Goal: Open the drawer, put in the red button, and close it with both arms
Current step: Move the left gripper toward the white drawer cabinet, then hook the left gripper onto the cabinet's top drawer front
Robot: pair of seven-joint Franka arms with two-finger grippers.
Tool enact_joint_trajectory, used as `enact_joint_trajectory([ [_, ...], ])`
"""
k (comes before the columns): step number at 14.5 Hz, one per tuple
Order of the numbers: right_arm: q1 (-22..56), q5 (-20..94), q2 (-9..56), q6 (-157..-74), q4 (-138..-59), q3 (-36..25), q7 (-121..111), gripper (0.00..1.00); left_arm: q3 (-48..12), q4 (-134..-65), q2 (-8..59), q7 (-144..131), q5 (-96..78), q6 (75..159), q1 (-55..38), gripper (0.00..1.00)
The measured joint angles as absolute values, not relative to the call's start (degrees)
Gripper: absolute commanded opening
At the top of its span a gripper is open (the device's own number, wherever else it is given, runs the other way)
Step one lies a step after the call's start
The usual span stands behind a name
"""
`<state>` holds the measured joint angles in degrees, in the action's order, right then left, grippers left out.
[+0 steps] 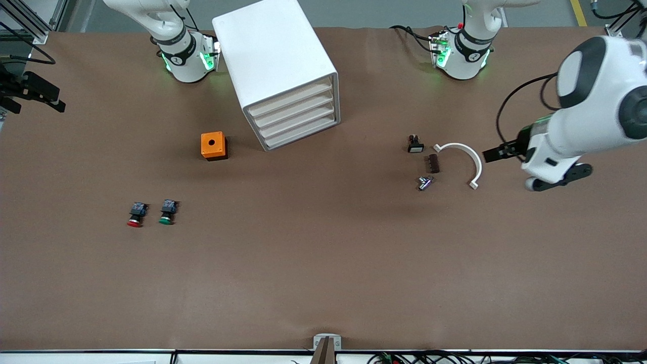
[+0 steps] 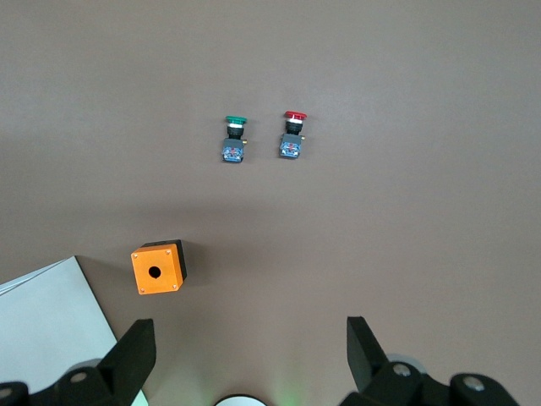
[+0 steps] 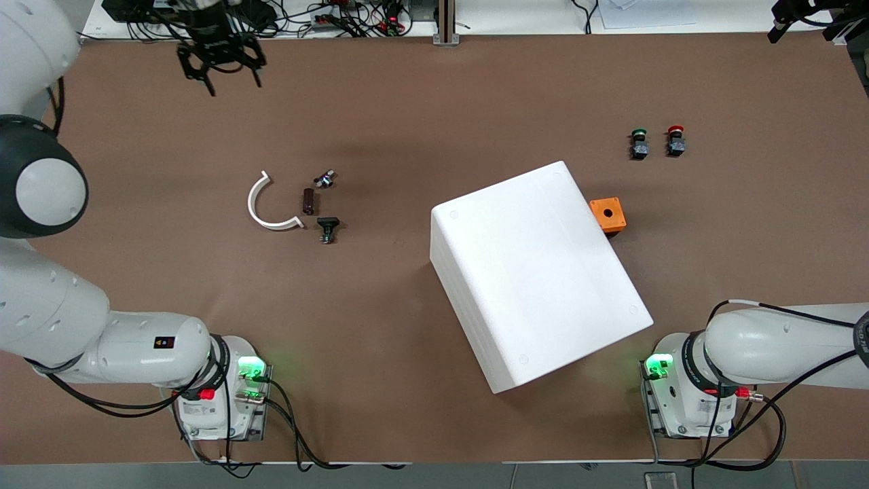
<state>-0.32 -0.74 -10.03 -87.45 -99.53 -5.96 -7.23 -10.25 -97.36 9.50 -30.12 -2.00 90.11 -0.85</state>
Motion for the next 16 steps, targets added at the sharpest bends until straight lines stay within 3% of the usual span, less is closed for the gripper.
enact_joint_trajectory([
  [7,-0.3,-0.7,-10.1,-87.5,-99.5,-6.0,-7.2,1.00,-11.8,-89.7,18.4,-58.8,-11.2,85.0,-8.6,1.00],
  [16,-0.3,-0.8,-10.0,-86.8,-98.8,-6.4,-7.3,1.00,-11.8,-85.1,34.4,-97.2,-38.6,84.5,-13.0,1.00],
])
